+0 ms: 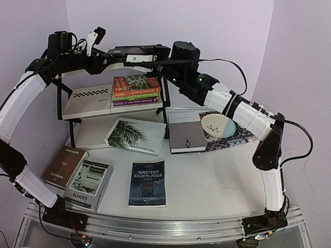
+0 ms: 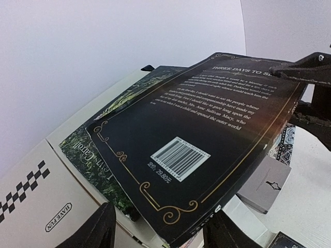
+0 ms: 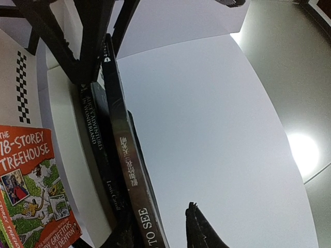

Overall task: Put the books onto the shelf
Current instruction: Adjust the book pile on the shelf.

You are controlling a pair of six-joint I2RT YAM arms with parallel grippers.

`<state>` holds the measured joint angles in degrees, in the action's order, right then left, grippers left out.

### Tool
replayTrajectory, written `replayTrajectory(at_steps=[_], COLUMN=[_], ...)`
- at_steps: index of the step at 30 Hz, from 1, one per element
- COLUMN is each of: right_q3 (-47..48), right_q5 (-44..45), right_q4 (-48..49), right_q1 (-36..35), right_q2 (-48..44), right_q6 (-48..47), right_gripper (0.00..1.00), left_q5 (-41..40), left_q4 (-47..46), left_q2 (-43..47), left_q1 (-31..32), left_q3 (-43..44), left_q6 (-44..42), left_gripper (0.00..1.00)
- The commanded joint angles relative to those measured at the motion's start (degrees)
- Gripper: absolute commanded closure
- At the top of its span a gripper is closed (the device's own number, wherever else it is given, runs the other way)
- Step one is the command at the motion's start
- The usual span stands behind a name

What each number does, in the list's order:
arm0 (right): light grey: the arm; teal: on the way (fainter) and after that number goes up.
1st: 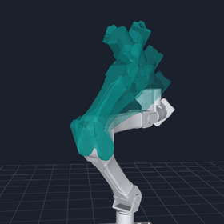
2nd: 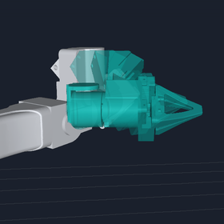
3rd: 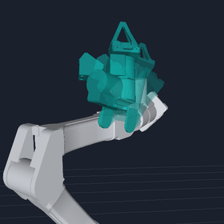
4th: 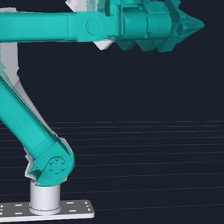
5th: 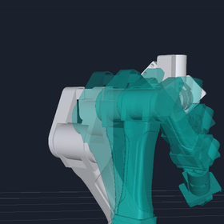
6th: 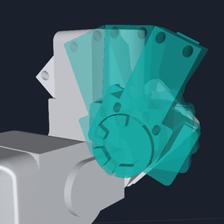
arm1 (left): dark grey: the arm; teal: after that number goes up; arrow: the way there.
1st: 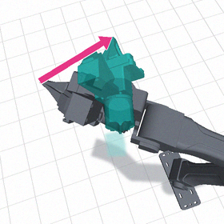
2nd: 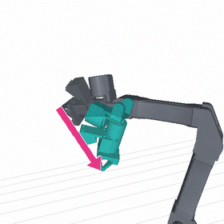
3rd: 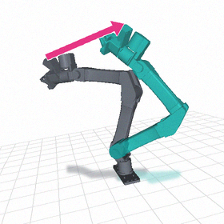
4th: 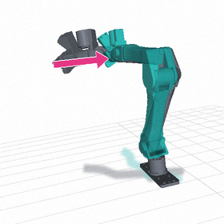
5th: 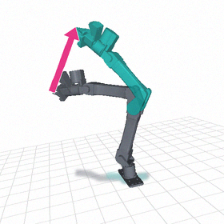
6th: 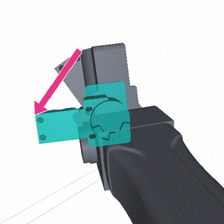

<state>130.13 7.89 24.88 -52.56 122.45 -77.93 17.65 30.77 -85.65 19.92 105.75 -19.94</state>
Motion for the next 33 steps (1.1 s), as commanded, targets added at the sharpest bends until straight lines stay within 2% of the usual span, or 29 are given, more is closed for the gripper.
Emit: replayTrajectory(at_steps=[1,9,14,18,21,25,28,33], right_q3=[2.9,4.8,5.1,5.0,5.5,7.2,8.0,2.9], right_q5=[-1.2,-3.7,-6.6,-9.3,-10.9,-12.0,-11.7,-11.6], right_q4=[5.2,5.4,5.8,6.5,6.9,7.1,7.2,9.3], right_q1=[-0.1,1.1,2.4,3.6,4.2,4.6,4.5,4.6], right_q2=[-0.1,1.7,2.1,2.6,3.1,4.2,4.7,1.5], right_q6=[1.2,2.0,2.9,2.9,2.9,2.8,2.9,4.2], right_gripper=[0.74,0.88,0.90,0.87,0.82,0.63,0.52,0.41], left_q5=[-1.1,-0.9,-0.6,0.0,0.3,0.4,0.4,0.2], left_q4=[-3.9,-4.4,-4.5,-4.6,-4.6,-4.7,-4.7,-4.7], left_q2=[0.3,2.2,3.0,3.2,3.1,2.9,2.7,1.7], left_q1=[-0.1,-0.1,-0.1,-0.1,-0.1,-0.1,-0.1,-0.1], left_q3=[2.0,0.3,-0.7,-0.9,-0.9,-0.8,-0.7,-0.2], left_q6=[-0.3,-1.8,-1.9,-1.7,-1.4,-1.2,-1.0,-0.8], left_gripper=[0.40,0.36,0.34,0.30,0.24,0.16,0.16,0.15])
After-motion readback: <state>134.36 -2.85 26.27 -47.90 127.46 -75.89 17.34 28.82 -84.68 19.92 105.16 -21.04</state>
